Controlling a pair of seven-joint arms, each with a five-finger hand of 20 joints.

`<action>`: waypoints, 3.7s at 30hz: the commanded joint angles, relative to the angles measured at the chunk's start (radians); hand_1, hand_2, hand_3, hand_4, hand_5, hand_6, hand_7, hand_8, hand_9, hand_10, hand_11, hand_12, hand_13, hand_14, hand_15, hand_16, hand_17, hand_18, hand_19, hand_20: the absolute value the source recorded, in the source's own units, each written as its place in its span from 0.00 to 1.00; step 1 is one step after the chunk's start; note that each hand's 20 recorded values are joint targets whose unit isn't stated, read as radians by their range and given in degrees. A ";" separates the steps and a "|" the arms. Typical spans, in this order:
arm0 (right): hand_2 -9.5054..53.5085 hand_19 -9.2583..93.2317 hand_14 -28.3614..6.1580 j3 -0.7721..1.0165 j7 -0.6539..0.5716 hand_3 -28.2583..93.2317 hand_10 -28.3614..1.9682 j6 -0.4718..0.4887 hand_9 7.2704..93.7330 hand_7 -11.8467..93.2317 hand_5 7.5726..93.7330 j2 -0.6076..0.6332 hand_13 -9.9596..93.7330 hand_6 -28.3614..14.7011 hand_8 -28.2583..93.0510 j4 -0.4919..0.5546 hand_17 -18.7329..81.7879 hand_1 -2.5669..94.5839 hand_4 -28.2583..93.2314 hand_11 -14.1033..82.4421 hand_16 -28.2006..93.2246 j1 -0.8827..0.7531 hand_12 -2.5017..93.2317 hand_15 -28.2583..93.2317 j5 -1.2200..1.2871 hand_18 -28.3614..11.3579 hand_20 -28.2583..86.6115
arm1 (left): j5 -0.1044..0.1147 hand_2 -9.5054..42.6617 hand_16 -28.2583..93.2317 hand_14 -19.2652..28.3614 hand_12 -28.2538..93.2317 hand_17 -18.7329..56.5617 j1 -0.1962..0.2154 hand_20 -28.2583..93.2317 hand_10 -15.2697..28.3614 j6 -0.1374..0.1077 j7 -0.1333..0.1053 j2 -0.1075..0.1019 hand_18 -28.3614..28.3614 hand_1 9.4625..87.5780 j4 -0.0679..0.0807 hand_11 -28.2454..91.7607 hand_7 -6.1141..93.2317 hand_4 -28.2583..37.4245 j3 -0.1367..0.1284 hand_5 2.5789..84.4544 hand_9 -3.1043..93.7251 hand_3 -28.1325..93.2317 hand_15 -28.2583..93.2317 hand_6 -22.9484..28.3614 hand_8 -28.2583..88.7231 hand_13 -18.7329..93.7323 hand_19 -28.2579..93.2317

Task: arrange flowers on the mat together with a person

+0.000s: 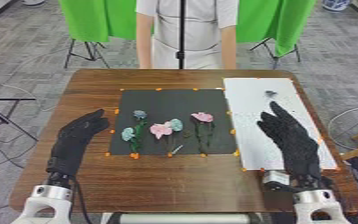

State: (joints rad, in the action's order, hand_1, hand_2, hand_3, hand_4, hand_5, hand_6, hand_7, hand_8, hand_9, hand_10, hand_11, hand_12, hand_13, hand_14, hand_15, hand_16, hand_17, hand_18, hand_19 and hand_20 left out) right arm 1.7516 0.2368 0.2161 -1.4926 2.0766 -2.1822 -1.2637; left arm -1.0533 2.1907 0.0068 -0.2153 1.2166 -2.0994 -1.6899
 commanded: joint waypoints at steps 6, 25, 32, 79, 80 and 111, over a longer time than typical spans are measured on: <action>0.19 0.10 0.49 -0.006 0.036 0.89 0.45 -0.055 0.37 0.18 0.34 -0.036 0.37 0.66 0.17 0.024 0.37 0.07 0.07 0.18 0.31 -0.069 0.13 0.30 0.142 0.40 0.47 | -0.005 0.15 0.28 0.77 0.35 0.31 0.014 0.40 0.64 0.005 0.004 0.012 0.74 0.27 0.000 0.39 0.21 0.20 0.001 0.58 0.51 0.76 0.37 0.47 0.19 0.48 0.30; 0.20 0.10 0.48 -0.019 0.093 0.91 0.45 -0.120 0.41 0.20 0.37 -0.025 0.38 0.66 0.16 0.004 0.38 0.08 0.07 0.19 0.30 -0.061 0.13 0.31 0.130 0.42 0.48 | 0.002 0.16 0.28 0.77 0.35 0.30 -0.010 0.41 0.64 0.016 0.003 0.005 0.74 0.26 0.015 0.39 0.21 0.20 0.002 0.57 0.51 0.77 0.38 0.47 0.18 0.48 0.31; 0.20 0.10 0.48 -0.016 0.093 0.90 0.45 -0.121 0.41 0.20 0.37 -0.010 0.39 0.66 0.16 0.005 0.39 0.07 0.07 0.19 0.30 -0.066 0.13 0.31 0.124 0.42 0.48 | 0.007 0.15 0.28 0.77 0.35 0.30 -0.004 0.40 0.64 0.022 0.003 0.003 0.75 0.26 0.015 0.39 0.21 0.20 -0.005 0.58 0.51 0.77 0.38 0.46 0.18 0.48 0.31; 0.10 0.10 0.48 -0.018 0.093 0.89 0.44 -0.124 0.43 0.20 0.39 -0.003 0.40 0.65 0.16 -0.018 0.39 0.10 0.07 0.20 0.30 -0.047 0.13 0.32 0.096 0.42 0.48 | 0.016 0.15 0.28 0.77 0.36 0.30 -0.025 0.40 0.64 0.047 -0.016 -0.005 0.75 0.26 0.031 0.38 0.22 0.20 -0.004 0.58 0.51 0.77 0.37 0.46 0.18 0.48 0.30; 0.08 0.10 0.48 -0.019 0.094 0.89 0.45 -0.120 0.43 0.20 0.39 0.000 0.40 0.65 0.16 -0.021 0.39 0.10 0.07 0.20 0.30 -0.043 0.13 0.32 0.091 0.42 0.48 | 0.013 0.15 0.28 0.77 0.36 0.30 -0.024 0.40 0.63 0.047 -0.016 -0.006 0.75 0.26 0.030 0.38 0.22 0.20 -0.005 0.58 0.51 0.77 0.37 0.46 0.18 0.48 0.30; 0.14 0.10 0.49 -0.035 0.044 0.86 0.43 -0.105 0.45 0.19 0.45 0.008 0.40 0.58 0.16 -0.024 0.39 0.06 0.03 0.20 0.29 -0.044 0.13 0.32 0.096 0.43 0.48 | 0.017 0.16 0.28 0.77 0.36 0.30 0.025 0.40 0.64 -0.002 -0.025 0.016 0.75 0.21 0.009 0.39 0.21 0.07 -0.017 0.58 0.51 0.76 0.37 0.47 0.18 0.48 0.31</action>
State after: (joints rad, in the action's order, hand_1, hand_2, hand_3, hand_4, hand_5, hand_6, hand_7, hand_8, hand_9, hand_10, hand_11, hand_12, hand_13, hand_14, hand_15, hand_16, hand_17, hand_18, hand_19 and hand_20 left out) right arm 1.7259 0.2910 0.1005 -1.4839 2.0669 -2.2167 -1.1675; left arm -1.0303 2.1903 0.0147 -0.2485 1.2122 -2.0843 -1.7031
